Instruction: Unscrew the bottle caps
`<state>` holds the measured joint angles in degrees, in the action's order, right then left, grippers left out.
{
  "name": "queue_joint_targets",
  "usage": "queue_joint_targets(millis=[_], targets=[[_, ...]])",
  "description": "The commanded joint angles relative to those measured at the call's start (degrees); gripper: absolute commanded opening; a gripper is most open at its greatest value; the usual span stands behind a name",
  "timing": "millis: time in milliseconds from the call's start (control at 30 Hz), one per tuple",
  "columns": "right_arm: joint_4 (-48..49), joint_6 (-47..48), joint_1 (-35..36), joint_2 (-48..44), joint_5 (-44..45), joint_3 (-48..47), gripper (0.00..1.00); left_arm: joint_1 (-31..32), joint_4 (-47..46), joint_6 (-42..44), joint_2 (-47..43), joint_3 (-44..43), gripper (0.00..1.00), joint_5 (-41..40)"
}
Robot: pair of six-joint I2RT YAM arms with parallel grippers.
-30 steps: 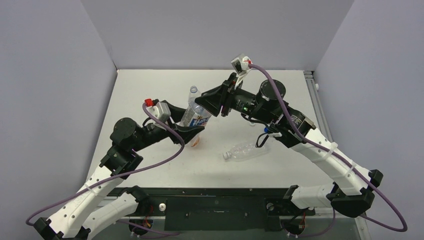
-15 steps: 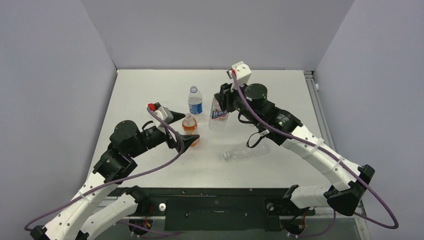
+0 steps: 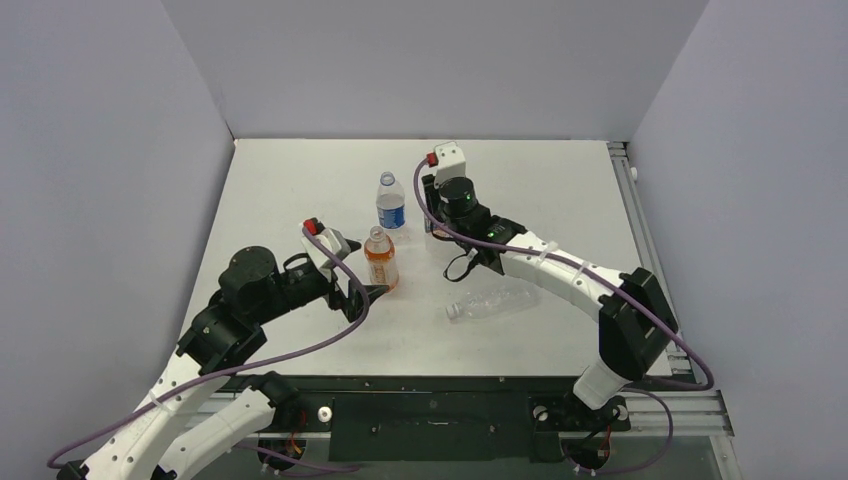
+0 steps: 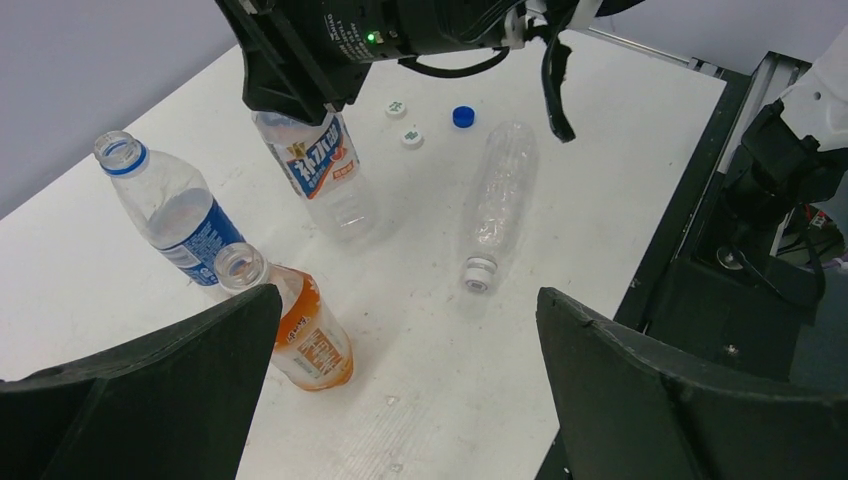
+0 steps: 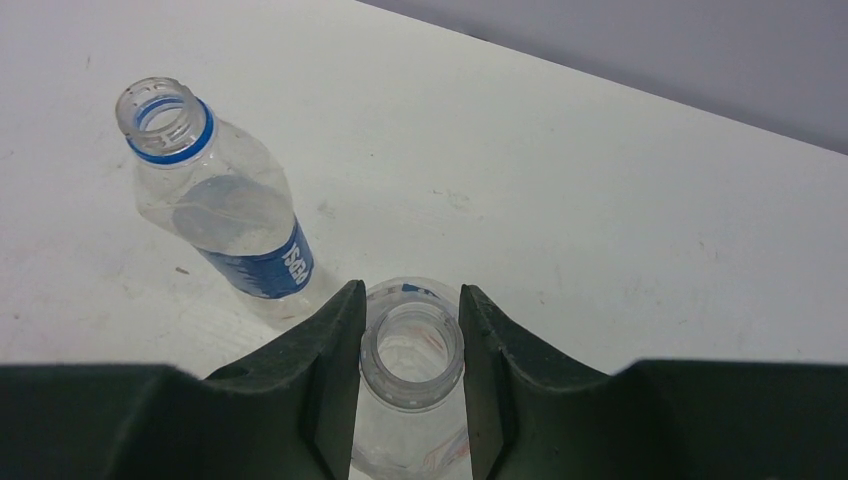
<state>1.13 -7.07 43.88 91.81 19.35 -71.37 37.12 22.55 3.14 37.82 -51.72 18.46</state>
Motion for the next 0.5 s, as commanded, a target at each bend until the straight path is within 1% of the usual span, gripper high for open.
queue_joint_targets(millis=[0,233,367,467], targets=[[12.25,-0.4,-0.7,1.58,4.39,2.3,0.0,-0.21,-0.07,1.4,-0.21,-2.95,0.96,1.22],[17.75,-1.72,0.09,5.33,8.47,4.81,0.0,-0.28,-0.23,1.3,-0.21,-3.41,0.97,0.87],[19.36,-3.01,0.25,5.54,9.62,6.9,0.0,-0.27,0.0,1.25,-0.01,-3.79,0.97,1.3],[18.81,-3.53,0.24,5.62,9.61,7.84,0.0,-0.29,-0.2,1.26,0.06,-4.05,0.96,1.48]])
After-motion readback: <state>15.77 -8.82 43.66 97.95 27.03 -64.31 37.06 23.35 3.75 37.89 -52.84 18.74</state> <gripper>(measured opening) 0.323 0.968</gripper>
